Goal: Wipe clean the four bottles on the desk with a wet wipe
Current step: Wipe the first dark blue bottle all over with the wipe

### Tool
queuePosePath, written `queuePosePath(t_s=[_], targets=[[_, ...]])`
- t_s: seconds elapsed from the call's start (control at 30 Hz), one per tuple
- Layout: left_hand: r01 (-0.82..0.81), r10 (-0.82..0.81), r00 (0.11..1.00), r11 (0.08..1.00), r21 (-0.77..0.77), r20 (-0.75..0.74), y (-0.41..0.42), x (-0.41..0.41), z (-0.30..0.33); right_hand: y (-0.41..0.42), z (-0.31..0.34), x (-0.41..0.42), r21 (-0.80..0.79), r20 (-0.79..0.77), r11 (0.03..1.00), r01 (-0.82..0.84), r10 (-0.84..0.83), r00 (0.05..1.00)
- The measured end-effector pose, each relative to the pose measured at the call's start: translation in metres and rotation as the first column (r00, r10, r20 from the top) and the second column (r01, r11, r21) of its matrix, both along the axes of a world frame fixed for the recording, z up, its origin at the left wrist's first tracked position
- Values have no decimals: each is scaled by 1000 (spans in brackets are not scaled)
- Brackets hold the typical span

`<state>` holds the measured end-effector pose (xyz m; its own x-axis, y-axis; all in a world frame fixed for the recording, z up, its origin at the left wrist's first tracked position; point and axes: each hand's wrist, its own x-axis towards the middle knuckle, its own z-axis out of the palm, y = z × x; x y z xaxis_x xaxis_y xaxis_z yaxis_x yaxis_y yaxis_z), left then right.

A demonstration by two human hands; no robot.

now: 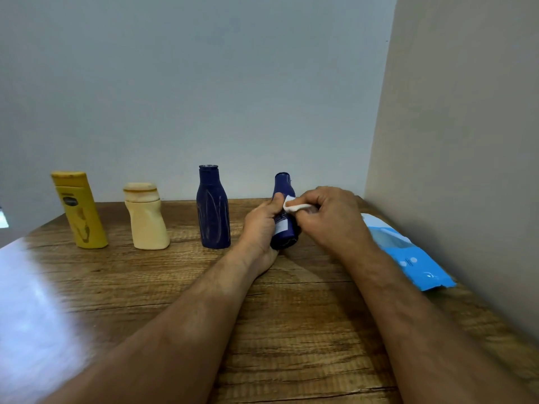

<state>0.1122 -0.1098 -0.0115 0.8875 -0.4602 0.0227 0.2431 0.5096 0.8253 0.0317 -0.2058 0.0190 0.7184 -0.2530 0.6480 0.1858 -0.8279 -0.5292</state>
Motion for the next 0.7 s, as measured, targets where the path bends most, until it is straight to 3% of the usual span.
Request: queuePosePath(t_s=[0.1, 0.33, 0.47, 0.57, 0.7], targets=[[-17, 17, 1000, 1000, 16, 22, -2, 1, 0, -4, 2, 0, -7, -18, 1000, 30, -30, 999], [-101, 92, 993, 985, 142, 72, -2, 3, -1, -7, 1, -8, -40, -297, 989, -145, 126, 946], [-52, 44, 997, 989, 139, 65, -3, 1, -2, -10, -1, -5, -69, -238, 994, -83, 64, 969], [10, -21, 996, 991, 131, 84, -3, -2, -3, -10, -1, 1, -65, -149, 996, 66, -75, 986], [77, -81, 995, 994, 76, 58, 0, -6, 0, -8, 2, 3, 65, 30, 989, 131, -133, 991]])
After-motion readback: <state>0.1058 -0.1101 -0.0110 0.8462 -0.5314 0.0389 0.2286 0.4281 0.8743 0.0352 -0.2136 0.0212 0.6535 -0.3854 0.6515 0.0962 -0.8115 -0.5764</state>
